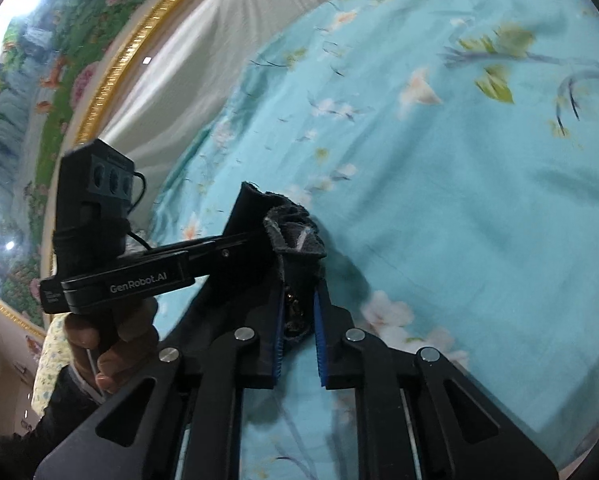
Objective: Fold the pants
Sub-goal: 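Lift the folded pants with both grippers and bring the grippers together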
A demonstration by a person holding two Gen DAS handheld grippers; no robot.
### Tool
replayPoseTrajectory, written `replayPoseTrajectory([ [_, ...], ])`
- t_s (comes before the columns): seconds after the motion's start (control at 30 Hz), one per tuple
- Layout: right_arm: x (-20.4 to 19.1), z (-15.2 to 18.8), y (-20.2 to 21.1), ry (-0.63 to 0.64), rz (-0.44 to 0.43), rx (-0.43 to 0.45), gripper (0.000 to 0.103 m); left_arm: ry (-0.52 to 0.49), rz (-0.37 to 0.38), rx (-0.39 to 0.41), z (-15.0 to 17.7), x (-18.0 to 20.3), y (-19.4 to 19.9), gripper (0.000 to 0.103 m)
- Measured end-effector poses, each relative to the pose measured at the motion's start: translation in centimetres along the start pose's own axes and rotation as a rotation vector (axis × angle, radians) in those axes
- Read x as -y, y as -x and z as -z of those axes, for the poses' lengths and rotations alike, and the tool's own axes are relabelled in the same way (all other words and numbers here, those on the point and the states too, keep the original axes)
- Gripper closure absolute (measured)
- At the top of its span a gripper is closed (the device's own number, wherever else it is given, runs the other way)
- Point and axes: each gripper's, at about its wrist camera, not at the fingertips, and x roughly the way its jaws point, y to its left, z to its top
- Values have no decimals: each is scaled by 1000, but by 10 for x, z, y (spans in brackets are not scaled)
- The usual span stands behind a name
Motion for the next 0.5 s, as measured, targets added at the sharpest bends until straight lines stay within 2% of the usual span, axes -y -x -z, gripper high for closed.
replayPoseTrajectory([
  [0.2,-44,-16,11,74,-112,27,89,36,10,123,-2,2,60,93],
  [0.3,-73,-39,22,122,-166,61,90,51,30,193,-10,-2,91,93],
  [0.37,-88,-52,29,153,-186,84,91,66,40,227,-13,-5,109,93],
  [0.5,-104,-55,35,196,-193,84,92,80,47,254,-7,-10,120,93],
])
